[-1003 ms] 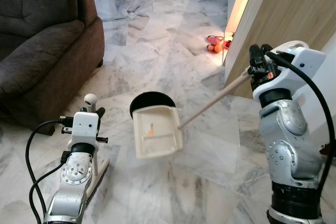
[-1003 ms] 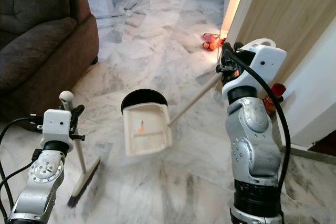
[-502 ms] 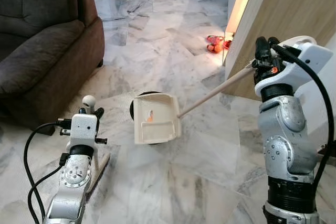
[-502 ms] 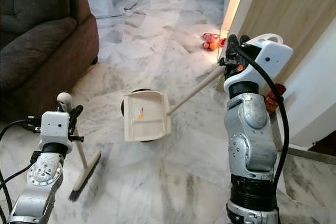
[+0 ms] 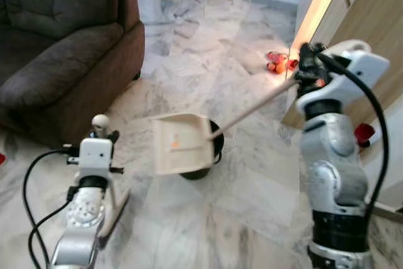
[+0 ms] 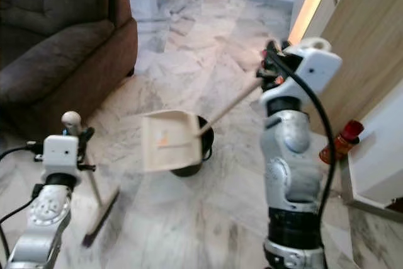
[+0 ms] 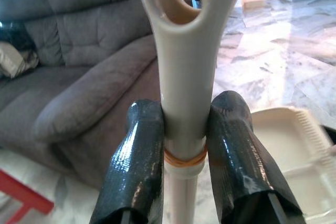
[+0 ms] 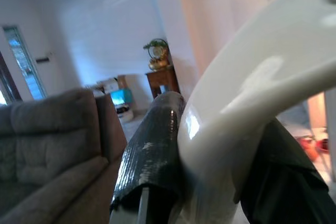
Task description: Sweep floor
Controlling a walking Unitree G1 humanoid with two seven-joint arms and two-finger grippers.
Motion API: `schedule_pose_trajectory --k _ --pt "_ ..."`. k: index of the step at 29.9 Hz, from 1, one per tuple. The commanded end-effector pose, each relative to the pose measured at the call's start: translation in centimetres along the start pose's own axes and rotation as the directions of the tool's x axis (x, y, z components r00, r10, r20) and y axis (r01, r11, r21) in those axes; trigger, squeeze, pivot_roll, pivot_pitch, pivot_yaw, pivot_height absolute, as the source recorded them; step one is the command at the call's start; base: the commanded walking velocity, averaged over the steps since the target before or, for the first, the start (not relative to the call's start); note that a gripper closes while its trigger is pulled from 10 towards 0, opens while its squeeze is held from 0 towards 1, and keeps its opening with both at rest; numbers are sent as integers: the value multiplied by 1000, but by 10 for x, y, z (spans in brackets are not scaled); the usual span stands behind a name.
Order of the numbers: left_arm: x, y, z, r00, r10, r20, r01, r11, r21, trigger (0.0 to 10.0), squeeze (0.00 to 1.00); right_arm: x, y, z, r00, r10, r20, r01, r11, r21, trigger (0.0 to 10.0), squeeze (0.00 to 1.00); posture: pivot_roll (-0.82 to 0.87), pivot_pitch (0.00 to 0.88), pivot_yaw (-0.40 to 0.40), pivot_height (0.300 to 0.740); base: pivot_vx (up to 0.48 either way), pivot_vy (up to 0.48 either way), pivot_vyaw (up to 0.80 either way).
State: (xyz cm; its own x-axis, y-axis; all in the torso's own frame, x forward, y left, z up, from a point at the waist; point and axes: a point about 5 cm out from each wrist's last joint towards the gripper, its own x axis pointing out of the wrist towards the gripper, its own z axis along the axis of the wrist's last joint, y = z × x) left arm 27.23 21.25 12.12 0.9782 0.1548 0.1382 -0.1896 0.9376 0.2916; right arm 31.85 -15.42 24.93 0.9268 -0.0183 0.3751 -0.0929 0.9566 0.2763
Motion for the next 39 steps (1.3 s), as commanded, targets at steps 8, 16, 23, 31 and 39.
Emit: schedule_pose_trajectory --k 8,16,23,31,39 --pt "3 -5 16 996 -8 86 8 1000 3 10000 0 1 -8 16 995 -32 91 32 999 -8 10000 0 65 65 -80 740 405 0 0" --pt "4 -5 18 996 -6 92 6 1000 3 10000 0 2 -8 16 995 -35 93 34 999 7 10000 0 65 64 -81 740 406 0 0" --pt "4 -5 18 995 -3 95 3 1000 2 10000 0 2 -7 16 995 -34 96 32 999 15 10000 0 66 63 -82 740 407 0 0" --pt "5 -6 22 993 -14 116 14 1000 -4 10000 0 2 -4 16 995 -32 100 29 999 27 10000 0 68 60 -82 740 341 0 0" --pt "4 -8 21 993 -25 115 26 1000 -7 10000 0 -5 10 13 994 36 104 -39 999 31 10000 0 65 59 -80 740 0 0 0"
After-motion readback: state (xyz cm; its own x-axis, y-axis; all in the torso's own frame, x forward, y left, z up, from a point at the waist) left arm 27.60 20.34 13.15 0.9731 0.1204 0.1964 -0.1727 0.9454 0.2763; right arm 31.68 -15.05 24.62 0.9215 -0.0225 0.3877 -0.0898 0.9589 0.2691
